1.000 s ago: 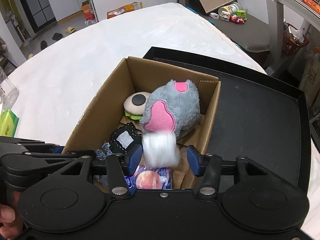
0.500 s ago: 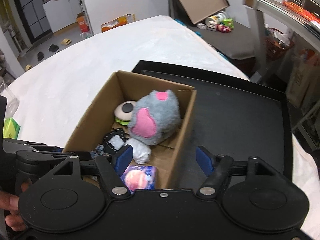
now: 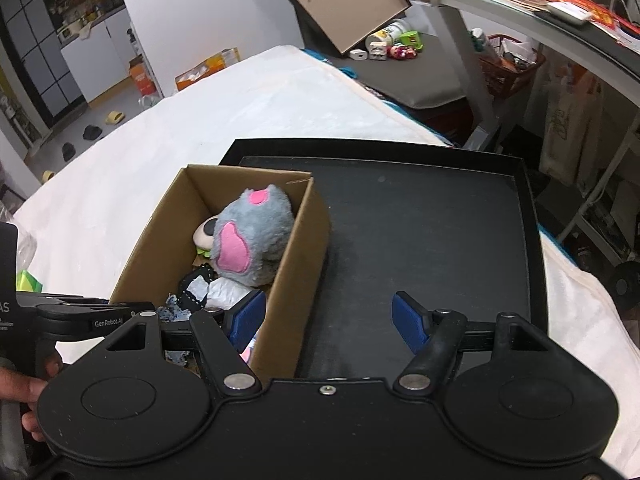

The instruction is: Organize soft objects

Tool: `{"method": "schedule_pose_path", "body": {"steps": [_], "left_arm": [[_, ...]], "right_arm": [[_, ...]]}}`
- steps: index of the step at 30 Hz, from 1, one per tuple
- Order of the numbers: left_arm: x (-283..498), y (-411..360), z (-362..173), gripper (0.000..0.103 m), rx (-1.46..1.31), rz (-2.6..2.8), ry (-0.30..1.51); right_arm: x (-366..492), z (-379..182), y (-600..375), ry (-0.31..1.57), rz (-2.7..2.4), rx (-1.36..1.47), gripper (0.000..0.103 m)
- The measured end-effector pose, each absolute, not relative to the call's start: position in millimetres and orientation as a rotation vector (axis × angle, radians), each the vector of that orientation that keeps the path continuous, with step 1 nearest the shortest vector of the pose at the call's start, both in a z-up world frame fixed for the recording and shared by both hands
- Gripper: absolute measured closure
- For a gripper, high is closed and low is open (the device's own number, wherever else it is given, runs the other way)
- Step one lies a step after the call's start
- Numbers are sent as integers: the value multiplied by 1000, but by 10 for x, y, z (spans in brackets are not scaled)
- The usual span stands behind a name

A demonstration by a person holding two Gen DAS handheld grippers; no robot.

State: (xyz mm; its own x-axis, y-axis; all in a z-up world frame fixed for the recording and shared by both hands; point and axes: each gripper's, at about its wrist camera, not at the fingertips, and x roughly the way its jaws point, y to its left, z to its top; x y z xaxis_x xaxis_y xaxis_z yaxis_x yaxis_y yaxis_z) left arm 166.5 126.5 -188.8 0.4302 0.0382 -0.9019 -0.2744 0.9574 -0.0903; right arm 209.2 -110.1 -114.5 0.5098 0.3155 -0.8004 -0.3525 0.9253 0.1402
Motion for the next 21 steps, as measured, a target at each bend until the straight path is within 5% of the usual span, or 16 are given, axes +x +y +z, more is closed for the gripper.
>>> {"method": "schedule_pose_path", "body": {"steps": [21], "left_arm": [[1718,1129,-1723,90,-176,255,1174]], "right_arm": [[2073,-1116,-1582,934,395,72,34]]}}
